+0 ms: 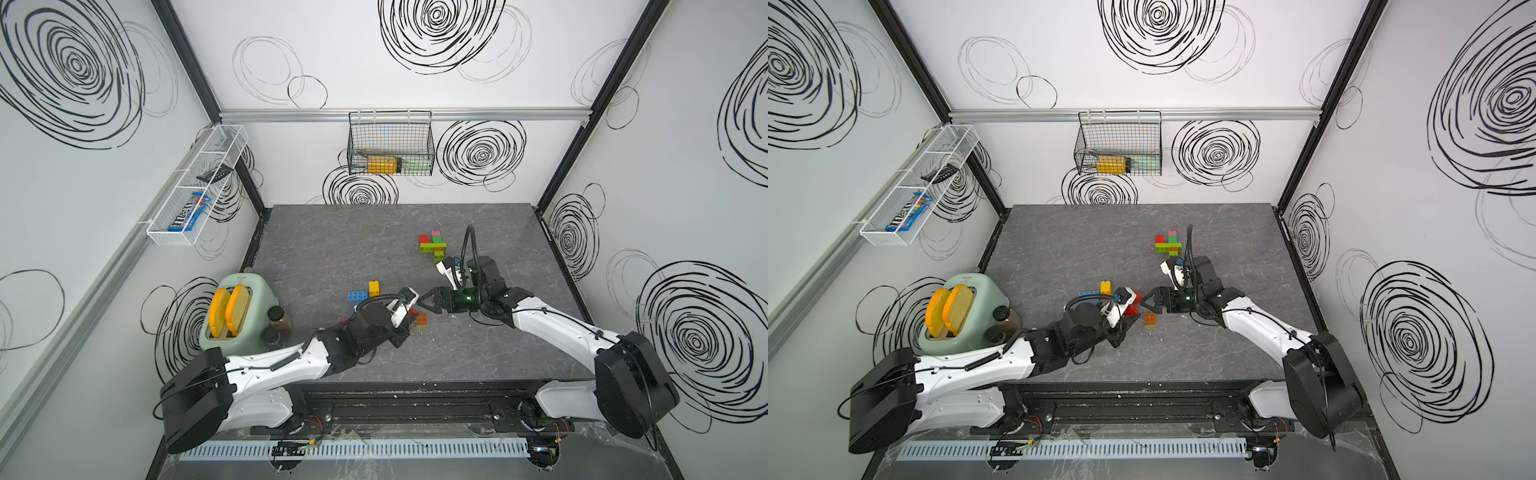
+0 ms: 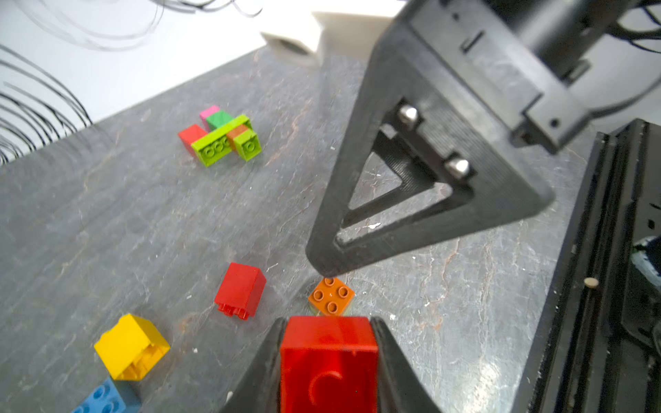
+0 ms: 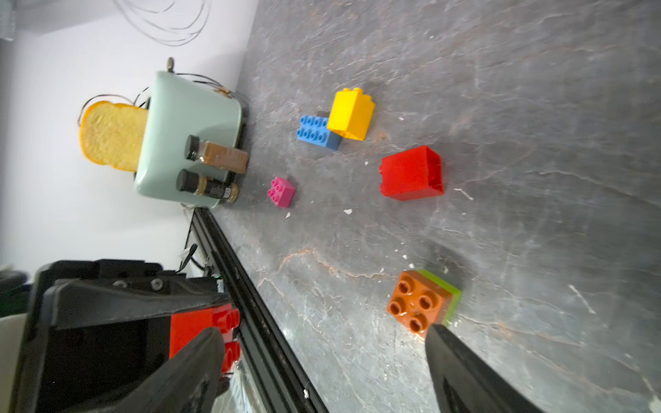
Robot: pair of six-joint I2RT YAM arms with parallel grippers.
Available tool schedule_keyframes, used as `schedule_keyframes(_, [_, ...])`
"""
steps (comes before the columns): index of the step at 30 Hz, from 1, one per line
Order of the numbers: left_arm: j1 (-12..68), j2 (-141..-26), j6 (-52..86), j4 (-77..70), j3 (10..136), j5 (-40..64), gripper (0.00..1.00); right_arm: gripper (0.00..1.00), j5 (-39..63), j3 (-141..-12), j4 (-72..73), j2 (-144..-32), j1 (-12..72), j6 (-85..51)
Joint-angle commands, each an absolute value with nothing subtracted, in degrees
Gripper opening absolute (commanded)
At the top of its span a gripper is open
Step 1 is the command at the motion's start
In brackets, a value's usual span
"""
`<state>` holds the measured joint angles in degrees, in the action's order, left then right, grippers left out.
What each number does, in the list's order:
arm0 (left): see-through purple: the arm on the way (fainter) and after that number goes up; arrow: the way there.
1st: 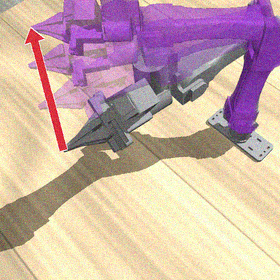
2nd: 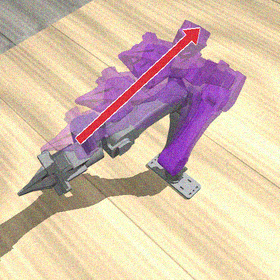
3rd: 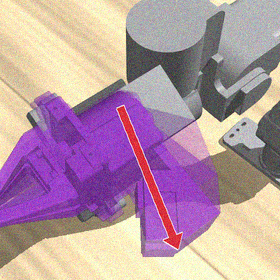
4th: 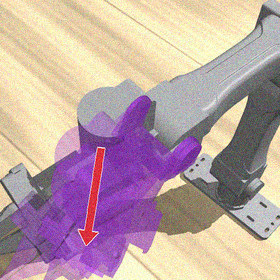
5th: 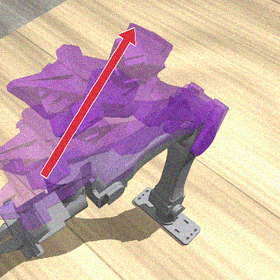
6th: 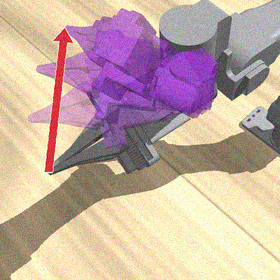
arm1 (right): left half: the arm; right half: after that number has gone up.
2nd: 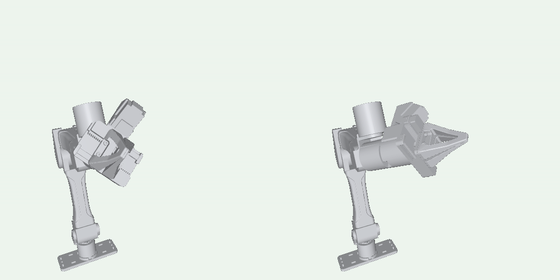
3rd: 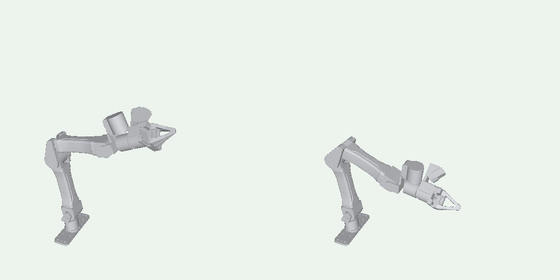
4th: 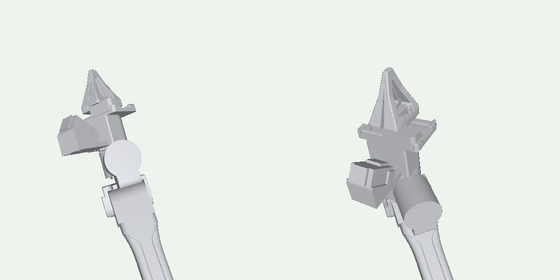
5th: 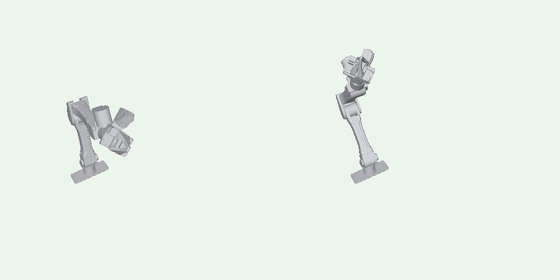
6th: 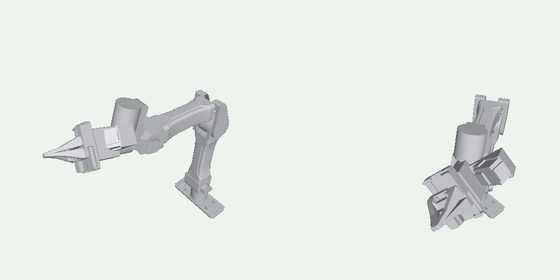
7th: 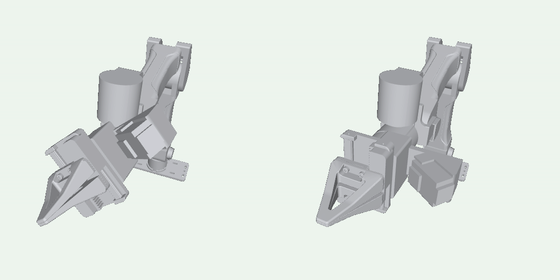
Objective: Assemble the number 4 with lego
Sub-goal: Pick up the lego brick from the center of the board.
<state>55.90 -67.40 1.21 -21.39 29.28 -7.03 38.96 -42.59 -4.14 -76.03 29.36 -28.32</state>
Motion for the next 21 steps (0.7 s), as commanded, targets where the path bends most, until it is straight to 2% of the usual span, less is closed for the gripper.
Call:
schedule_keyframes(1, [56.7, -65.6, -8.2, -37.8, 25.2, -1.2, 0.01, 0.92, 45.8, -43.1, -4.8, -74.4, 30.3, -25.3])
schedule_keyframes(5, [57.5, -65.7, -11.4, -37.3, 25.0, -0.9, 0.01, 0.86, 50.1, -43.0, -2.5, -74.1, 31.6, -24.8])
schedule_keyframes(12, [57.5, -66.0, -10.9, -37.9, 25.1, -0.5, 0.01, 0.76, 51.7, -43.1, -2.0, -73.9, 34.1, -22.6])
schedule_keyframes(14, [57.5, -66.0, -10.6, -37.7, 24.9, -0.3, 0.01, 0.69, 51.8, -43.3, -2.5, -73.9, 34.4, -21.8])
schedule_keyframes(21, [57.1, -66.4, -9.3, -37.9, 25.0, -1.1, 0.01, 0.61, 55.5, -42.6, -3.0, -72.6, 34.9, -18.8])
